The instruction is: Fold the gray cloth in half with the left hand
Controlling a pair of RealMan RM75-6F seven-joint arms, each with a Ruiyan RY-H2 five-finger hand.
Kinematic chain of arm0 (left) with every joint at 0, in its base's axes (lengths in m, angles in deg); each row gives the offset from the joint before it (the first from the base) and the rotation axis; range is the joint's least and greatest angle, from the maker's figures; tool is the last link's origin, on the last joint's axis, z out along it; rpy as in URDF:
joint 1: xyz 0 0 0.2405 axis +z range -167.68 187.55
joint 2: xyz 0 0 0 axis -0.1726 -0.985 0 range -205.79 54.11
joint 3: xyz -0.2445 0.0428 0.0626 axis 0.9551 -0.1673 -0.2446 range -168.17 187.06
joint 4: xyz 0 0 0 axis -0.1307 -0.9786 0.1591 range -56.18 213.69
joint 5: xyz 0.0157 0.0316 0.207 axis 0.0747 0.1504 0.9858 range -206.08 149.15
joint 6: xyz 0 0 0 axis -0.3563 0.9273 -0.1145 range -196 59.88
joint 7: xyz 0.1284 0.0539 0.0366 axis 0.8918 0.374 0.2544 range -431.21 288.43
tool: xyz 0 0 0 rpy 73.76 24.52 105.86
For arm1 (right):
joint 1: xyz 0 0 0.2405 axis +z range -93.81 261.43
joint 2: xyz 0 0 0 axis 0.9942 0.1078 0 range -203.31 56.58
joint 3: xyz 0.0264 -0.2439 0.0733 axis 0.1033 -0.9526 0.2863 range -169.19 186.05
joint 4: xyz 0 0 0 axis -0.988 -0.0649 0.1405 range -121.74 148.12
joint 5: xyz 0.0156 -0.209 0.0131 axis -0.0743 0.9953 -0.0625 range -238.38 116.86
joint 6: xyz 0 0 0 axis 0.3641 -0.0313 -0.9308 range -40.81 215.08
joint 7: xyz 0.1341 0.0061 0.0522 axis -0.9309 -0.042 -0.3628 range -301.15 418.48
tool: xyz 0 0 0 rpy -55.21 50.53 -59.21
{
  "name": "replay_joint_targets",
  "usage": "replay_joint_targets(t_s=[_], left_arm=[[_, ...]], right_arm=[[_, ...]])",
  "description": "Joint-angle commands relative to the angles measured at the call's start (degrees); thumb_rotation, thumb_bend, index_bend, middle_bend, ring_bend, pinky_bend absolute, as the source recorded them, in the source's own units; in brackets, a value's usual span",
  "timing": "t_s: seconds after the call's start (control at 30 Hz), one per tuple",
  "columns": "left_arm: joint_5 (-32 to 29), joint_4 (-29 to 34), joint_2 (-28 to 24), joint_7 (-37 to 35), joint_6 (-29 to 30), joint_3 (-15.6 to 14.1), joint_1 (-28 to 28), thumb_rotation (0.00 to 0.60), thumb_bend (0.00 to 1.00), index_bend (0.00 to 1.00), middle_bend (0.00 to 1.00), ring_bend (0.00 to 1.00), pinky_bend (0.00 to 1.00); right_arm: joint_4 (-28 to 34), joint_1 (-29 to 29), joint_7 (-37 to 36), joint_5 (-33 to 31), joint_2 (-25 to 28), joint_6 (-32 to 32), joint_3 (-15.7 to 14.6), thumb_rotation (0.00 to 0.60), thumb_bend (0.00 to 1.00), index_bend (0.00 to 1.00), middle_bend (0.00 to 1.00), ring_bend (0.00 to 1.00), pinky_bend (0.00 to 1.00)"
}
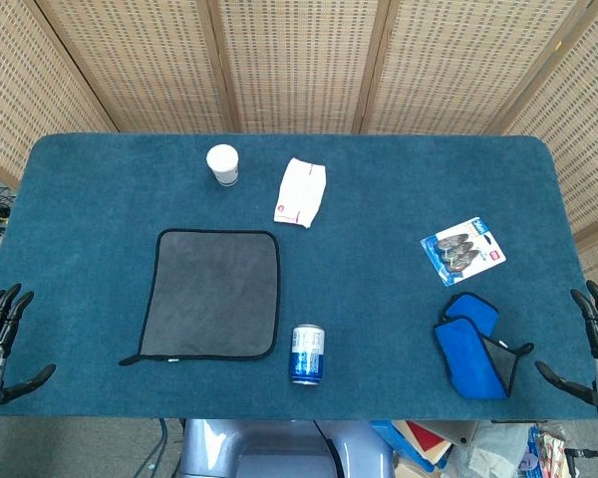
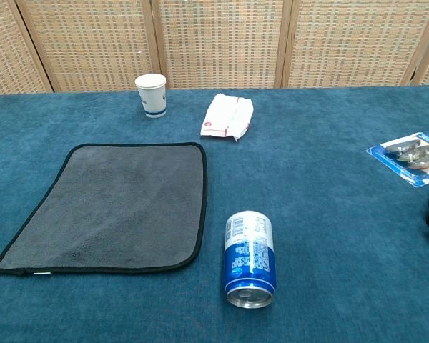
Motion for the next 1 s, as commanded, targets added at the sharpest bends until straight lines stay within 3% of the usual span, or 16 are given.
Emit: replay_joint_targets(t_s=[0.03,0.37,0.47,0.73,1.0], left_arm=[[0.0,0.0,0.1,0.1,-0.1,0.0,0.0,0.600,0.18,0.00,0.00,0.00,0.00],[0.3,-0.1,0.3,0.6,-1.6,0.1,-0.8,0.600,0.18,0.00,0.00,0.00,0.00],[1.9,-1.8,0.3,-0.3,-4.1,0.7,-3.4,0.600,0.18,0.00,0.00,0.00,0.00],[8.1,-13.6,4.7,3.4,-13.8,5.8,-16.5,0.600,0.18,0.00,0.00,0.00,0.00],[16.0,-26.7,10.7,1.8,-23.8,6.8,-31.2,0.600,0.19,0.06,0.00,0.00,0.00]], right_arm=[[-0.2,0.0,-0.1,0.1,-0.3,0.3,0.1,0.600,0.00,0.00,0.00,0.00,0.00],[-0.3,0.1,-0.2,-0.4,-0.3,-0.2,0.3,0.600,0.00,0.00,0.00,0.00,0.00],[-0.3,0.3,-0.4,-0.9,-0.3,-0.5,0.6,0.600,0.00,0.00,0.00,0.00,0.00],[-0.7,1.7,1.6,-2.5,-1.1,-3.1,1.3,0.600,0.00,0.00,0.00,0.00,0.00],[-1.6,2.8,5.5,-5.2,-2.6,-5.4,2.2,0.600,0.00,0.00,0.00,0.00,0.00]])
